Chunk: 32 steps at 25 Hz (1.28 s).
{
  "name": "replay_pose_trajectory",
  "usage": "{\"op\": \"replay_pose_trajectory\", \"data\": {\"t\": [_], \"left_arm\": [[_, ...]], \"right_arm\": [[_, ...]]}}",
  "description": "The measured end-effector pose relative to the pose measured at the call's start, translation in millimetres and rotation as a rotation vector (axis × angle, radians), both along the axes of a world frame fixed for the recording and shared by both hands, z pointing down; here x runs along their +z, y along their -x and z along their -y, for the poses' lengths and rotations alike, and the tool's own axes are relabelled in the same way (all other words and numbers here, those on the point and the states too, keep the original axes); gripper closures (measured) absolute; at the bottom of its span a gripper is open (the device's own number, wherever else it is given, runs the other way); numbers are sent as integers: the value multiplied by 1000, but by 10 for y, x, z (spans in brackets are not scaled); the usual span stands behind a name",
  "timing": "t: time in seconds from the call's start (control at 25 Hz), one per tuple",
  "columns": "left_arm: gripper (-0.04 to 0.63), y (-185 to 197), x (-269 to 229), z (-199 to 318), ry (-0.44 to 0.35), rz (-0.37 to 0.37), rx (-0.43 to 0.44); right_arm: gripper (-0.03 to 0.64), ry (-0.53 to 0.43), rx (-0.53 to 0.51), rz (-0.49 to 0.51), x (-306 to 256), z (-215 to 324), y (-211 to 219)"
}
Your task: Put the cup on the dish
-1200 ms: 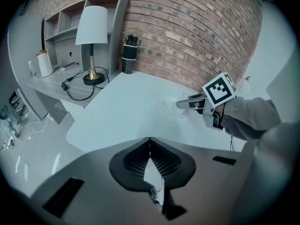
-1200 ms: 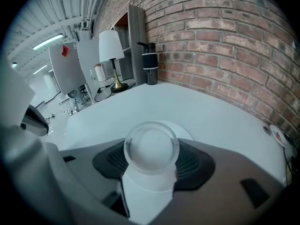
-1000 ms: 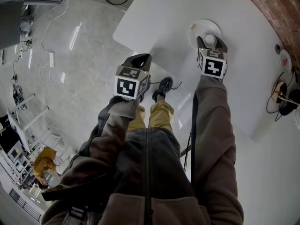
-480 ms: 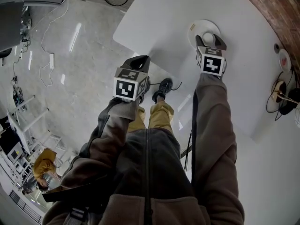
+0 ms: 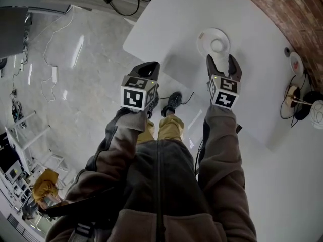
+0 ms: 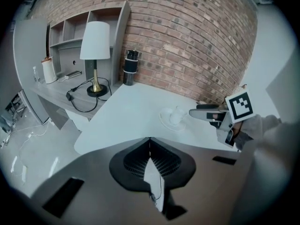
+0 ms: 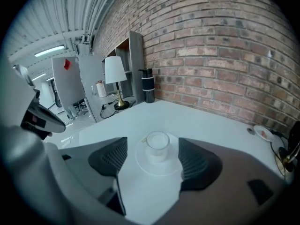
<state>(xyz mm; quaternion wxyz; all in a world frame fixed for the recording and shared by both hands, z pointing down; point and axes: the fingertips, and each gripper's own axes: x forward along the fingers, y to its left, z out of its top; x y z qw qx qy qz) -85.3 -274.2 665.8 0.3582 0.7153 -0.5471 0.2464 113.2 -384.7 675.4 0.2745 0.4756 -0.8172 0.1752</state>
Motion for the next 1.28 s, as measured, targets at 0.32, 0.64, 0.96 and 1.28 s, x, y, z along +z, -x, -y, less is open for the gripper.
{"op": "replay_pose_trajectory", "data": {"t": [0.32,0.64,0.96,1.28], "left_arm": [[589,-242,-939,355,-192,-38,44],[589,-525,-2023,530,-423,-54,97],[589,-653,-2961,490,-618,-79,123],[589,-696,-3861,344,-805,-78,161]], "right_arm": [[333,-106,63,46,-1011,-440,-108],[397,-320,101,79,-2278,-547,-14],[497,-518,181,107,-3278,-812,-91],[584,-696,245,132,-4091,-1070,-253]]}}
